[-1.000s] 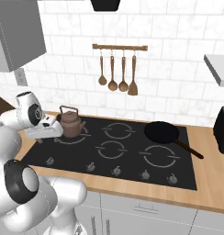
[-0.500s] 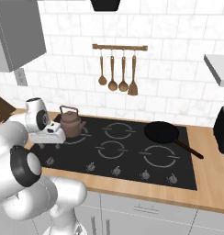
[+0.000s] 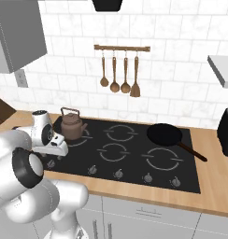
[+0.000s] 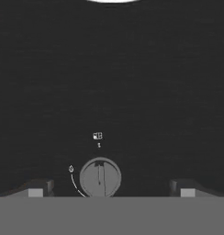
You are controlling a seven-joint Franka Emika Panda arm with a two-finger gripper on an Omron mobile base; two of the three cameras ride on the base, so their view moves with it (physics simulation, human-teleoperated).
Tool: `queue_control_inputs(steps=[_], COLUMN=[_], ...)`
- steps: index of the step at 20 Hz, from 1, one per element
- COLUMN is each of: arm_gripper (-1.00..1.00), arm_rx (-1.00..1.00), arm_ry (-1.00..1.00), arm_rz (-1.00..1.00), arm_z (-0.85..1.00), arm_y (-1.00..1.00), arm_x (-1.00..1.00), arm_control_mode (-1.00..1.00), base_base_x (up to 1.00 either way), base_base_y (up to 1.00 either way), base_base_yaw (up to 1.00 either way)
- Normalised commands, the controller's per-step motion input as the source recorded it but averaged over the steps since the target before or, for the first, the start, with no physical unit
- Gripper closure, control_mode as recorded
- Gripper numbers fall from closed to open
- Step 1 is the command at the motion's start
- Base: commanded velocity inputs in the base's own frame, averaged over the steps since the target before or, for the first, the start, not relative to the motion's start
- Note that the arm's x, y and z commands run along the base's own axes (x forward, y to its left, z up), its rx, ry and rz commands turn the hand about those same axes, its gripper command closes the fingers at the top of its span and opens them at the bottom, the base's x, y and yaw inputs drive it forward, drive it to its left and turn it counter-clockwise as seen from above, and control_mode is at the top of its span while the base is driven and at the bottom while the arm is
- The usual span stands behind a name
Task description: Pick the kettle from the counter and place it on a stove burner. Then turn the burner on.
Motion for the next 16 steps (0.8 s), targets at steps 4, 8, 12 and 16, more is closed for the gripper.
queue_control_inputs(steps=[4, 8, 12, 16], arm_gripper=[-1.0, -1.0, -1.0, -1.0], arm_rx=[0.0, 0.0, 0.0, 0.0], arm_ry=[0.0, 0.0, 0.0, 0.0], arm_rz=[-0.02, 0.0, -0.01, -0.01], arm_z=[-0.27, -0.15, -0.19, -0.14], arm_y=[0.1, 0.14, 0.07, 0.0], arm_x=[0.0, 0.02, 0.03, 0.08], arm_control_mode=[-1.0, -1.0, -1.0, -1.0], base_base_x=[0.0, 0.0, 0.0, 0.0], base_base_y=[0.0, 0.0, 0.0, 0.0], base_base_yaw=[0.0, 0.0, 0.0, 0.0])
